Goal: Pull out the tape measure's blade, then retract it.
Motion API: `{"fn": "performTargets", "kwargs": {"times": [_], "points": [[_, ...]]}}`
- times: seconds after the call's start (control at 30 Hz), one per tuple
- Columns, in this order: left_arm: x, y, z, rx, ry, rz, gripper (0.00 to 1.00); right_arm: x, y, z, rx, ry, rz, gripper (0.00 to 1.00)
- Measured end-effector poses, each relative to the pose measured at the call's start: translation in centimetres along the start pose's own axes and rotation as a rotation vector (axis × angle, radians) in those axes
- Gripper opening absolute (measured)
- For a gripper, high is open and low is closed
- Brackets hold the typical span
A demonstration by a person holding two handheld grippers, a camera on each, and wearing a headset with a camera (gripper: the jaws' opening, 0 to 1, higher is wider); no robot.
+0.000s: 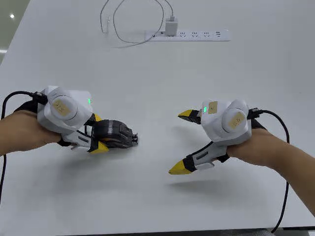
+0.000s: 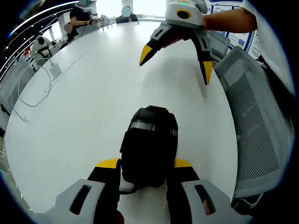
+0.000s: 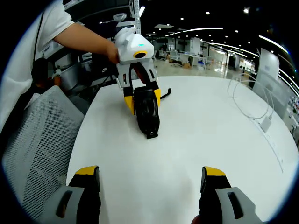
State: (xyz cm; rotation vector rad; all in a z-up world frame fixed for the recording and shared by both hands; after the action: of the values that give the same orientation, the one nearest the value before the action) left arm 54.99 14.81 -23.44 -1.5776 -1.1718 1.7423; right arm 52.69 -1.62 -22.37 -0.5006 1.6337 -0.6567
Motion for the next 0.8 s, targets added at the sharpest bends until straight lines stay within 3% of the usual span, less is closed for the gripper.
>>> {"fn": "performTargets", "kwargs": {"times": [0.33,0.8], "points": [[0.0,0.2,0.1,0.005,0.009,-0.001,0.32,-0.1,0.4,0.2,-0.007,0.001,0.006,0.87],[0.1,0.2,0.2,0.005,0.009,-0.032,0.31,-1.0,2.1,1.0,-0.005,0.029,0.062,0.76]]}}
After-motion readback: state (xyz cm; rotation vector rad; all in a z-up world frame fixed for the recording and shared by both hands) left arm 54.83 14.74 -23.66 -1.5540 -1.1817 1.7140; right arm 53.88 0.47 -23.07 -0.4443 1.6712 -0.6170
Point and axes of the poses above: the centre of the closed fingertips' face, and the gripper's own axes: y roughly forward along the fingers, z roughly to its right, x roughly out of its underside, the point moved 2 cm from there along -y, roughly backward along the fingers, and after that the axes turned 3 degrees about -x, right-handed, at the moved point
